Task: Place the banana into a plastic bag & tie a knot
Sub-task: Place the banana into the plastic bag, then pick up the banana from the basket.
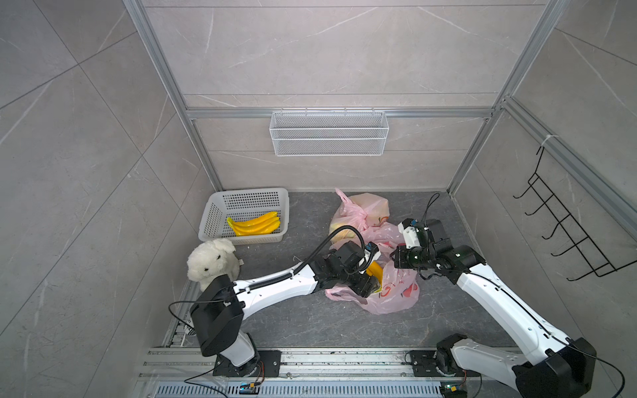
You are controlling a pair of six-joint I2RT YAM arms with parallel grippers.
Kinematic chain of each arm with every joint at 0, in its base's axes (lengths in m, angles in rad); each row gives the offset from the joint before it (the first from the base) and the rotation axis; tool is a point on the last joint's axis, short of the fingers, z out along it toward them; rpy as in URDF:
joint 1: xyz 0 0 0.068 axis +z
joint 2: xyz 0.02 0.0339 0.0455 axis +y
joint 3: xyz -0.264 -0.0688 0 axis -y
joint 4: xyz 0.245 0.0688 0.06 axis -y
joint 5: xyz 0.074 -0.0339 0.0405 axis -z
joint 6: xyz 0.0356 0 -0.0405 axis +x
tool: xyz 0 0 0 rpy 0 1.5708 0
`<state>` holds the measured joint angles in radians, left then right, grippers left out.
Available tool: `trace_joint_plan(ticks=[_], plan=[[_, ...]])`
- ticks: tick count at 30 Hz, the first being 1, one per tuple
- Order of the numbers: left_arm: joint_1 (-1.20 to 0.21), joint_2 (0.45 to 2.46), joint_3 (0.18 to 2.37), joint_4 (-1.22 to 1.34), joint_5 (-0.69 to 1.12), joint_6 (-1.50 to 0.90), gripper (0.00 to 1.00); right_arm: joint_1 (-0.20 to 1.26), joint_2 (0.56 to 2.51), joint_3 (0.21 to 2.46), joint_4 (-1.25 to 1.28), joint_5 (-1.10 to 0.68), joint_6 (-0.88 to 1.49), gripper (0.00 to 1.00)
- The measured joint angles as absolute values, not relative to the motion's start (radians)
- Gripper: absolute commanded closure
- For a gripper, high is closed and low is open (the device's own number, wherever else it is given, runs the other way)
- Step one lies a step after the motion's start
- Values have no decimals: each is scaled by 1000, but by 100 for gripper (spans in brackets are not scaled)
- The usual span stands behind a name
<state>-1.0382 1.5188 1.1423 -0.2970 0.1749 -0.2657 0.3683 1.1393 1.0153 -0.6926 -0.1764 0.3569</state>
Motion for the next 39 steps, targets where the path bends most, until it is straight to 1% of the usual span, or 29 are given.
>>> trace_joint_plan(ticks=[4,6,9,11,12,15,17,20,22,28,33,39], plan=[[-1031,1349,1148,-347,93,-265,25,359,1135,1016,-699,-133,360,100],[-1003,1268,1161,-375,56,-274,25,360,1135,1018,-706,-118,360,100],[-876,1178,1202,-437,-11,-315,25,359,1135,1027,-712,-107,359,100],[-740,1168,1274,-514,-86,-344,24,359,1135,1033,-713,-104,359,100],[-687,1179,1308,-547,-121,-356,22,359,1134,1033,-714,-103,359,100],[-516,1262,1408,-641,-233,-393,18,359,1134,1033,-714,-104,359,100],[-417,1341,1441,-682,-262,-406,18,359,1134,1033,-714,-104,359,100],[-305,1496,1478,-725,-271,-415,15,359,1134,1031,-710,-106,360,100],[-254,1615,1526,-756,-281,-417,15,359,1134,1026,-705,-113,360,100],[-194,1948,1768,-809,-287,-411,15,359,1134,1011,-695,-128,360,100],[-184,2131,1976,-846,-287,-401,15,359,1135,983,-680,-143,360,100],[-182,2323,2207,-919,-323,-391,19,359,1138,961,-659,-162,360,100]])
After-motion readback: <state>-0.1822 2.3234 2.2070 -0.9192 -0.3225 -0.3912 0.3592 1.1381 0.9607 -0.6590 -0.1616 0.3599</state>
